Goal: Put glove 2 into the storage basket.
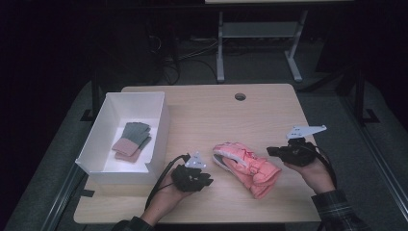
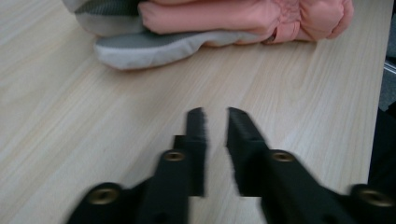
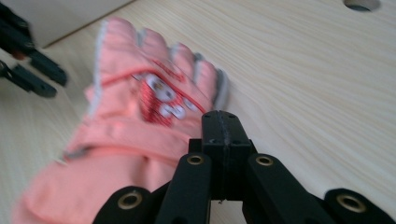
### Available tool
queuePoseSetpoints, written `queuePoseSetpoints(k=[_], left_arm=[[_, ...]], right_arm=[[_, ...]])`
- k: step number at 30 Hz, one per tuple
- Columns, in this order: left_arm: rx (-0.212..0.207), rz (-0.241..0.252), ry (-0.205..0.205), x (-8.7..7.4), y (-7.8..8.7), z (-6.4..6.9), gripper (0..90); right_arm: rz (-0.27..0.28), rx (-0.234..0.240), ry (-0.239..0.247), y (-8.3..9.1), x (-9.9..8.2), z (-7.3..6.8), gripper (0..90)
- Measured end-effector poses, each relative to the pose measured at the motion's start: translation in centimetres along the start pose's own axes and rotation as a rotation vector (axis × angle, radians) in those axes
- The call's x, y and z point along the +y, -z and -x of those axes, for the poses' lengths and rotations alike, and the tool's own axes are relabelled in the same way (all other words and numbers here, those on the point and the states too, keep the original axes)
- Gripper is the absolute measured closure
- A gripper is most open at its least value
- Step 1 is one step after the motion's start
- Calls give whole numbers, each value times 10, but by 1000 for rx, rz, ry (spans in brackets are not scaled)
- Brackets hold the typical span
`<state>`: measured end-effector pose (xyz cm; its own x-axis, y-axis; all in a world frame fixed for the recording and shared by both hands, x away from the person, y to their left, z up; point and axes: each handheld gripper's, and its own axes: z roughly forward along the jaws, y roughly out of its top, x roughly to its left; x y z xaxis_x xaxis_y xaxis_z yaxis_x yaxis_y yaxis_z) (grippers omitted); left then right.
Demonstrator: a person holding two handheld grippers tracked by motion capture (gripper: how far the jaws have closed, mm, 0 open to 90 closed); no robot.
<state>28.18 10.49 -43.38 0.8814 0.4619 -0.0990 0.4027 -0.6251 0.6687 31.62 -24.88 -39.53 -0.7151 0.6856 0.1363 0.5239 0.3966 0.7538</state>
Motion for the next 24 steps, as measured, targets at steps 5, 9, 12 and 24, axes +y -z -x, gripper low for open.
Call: queuePoseSetpoints(k=[5,9,12,24], left_arm=[[-20,-8,2,10,-7,2,896],[-54,-12,12,19,-22,5,896],[-58,-28,-9,28,-36,7,896],[-43,-37,-13,46,-59,2,896]], right_arm=[[-20,-16,-31,2,-16,10,900],[-57,-23,-27,-3,-31,15,900],[-104,-4,-43,-10,-44,15,900],[-153,28,-30,-17,-58,2,900]])
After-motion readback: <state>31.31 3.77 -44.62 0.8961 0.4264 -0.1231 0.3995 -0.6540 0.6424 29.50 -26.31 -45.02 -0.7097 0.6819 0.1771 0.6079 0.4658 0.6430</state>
